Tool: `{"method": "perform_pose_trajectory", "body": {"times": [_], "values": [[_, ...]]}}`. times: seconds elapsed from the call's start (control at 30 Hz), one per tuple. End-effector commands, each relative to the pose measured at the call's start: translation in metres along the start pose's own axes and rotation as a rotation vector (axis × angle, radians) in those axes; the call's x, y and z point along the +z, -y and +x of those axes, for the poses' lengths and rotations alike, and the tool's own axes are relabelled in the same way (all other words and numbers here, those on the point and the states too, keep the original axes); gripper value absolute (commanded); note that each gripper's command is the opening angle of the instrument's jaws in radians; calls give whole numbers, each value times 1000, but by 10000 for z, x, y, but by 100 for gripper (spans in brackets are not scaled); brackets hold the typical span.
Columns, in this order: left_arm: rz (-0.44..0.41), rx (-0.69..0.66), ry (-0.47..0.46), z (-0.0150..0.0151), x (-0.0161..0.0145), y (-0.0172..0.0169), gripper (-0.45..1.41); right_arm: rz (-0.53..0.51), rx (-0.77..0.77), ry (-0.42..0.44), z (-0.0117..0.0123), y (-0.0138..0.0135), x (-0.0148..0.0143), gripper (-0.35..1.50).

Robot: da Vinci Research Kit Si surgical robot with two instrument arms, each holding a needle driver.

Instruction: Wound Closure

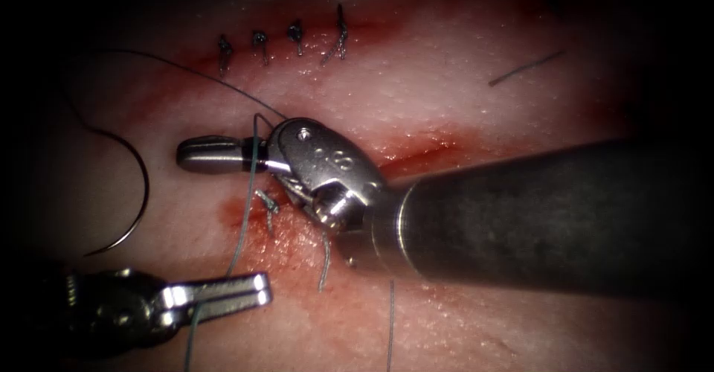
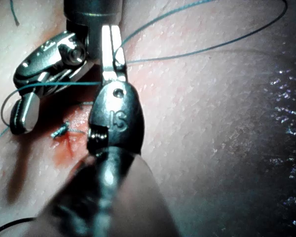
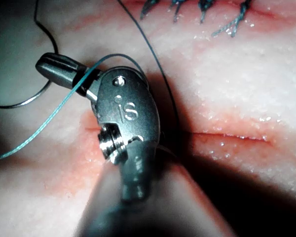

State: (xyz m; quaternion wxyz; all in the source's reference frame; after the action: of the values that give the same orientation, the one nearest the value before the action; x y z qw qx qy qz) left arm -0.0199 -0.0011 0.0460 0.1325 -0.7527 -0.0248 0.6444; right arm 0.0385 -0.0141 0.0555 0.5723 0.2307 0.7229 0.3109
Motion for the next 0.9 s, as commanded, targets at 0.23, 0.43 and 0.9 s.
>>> {"method": "perform_pose_trajectory", "body": {"times": [0.23,0.43,0.9], "values": [[3,-35,14,-44,-9,7,-45,177,42,-27,-3,9,-14,-35],[-2,-55,26,-69,-11,15,-45,246,77,-38,3,9,-24,-35],[0,-54,85,-101,-15,42,-45,275,80,-9,18,5,-32,-35]]}}
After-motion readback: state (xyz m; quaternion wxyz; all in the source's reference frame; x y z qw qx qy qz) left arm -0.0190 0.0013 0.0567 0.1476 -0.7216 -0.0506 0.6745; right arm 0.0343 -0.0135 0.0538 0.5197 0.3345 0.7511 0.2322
